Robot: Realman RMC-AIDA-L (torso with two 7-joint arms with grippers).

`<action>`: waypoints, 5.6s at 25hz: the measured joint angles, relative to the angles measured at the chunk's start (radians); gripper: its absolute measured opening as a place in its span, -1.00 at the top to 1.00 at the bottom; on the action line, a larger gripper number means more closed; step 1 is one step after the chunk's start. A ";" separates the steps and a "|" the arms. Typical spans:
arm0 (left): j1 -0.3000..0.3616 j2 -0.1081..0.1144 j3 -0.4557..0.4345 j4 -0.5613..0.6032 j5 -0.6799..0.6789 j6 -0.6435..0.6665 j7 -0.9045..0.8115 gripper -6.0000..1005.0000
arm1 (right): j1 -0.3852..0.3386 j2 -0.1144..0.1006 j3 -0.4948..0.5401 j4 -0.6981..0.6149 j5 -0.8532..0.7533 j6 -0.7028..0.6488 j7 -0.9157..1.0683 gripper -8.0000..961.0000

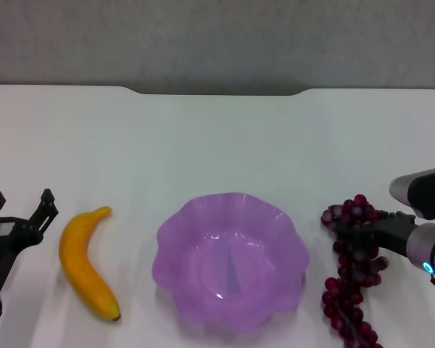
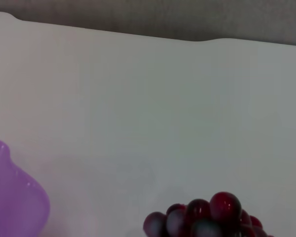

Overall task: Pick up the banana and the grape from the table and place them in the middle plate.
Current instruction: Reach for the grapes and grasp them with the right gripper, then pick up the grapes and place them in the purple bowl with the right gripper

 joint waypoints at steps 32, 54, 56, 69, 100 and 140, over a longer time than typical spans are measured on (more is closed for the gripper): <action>0.004 0.001 -0.008 -0.003 -0.001 0.001 0.000 -0.78 | -0.009 0.002 -0.033 -0.070 -0.001 -0.141 0.002 0.01; 0.006 0.001 -0.008 -0.005 -0.001 0.003 0.000 -0.78 | -0.022 0.003 -0.045 -0.070 0.000 -0.187 0.003 0.08; 0.006 0.001 -0.008 -0.005 -0.001 0.003 0.000 -0.78 | -0.028 0.003 -0.058 -0.069 0.000 -0.212 0.003 0.09; 0.007 0.001 -0.008 -0.002 -0.002 0.003 0.000 -0.78 | -0.099 0.000 -0.190 -0.076 -0.002 -0.519 0.005 0.10; 0.002 0.001 -0.016 0.003 -0.005 -0.014 0.000 -0.78 | -0.193 -0.011 -0.191 0.347 -0.428 -0.718 0.113 0.13; -0.008 0.001 -0.019 0.003 -0.005 -0.024 0.000 -0.78 | 0.095 0.002 -0.480 0.021 -0.425 -0.403 0.539 0.17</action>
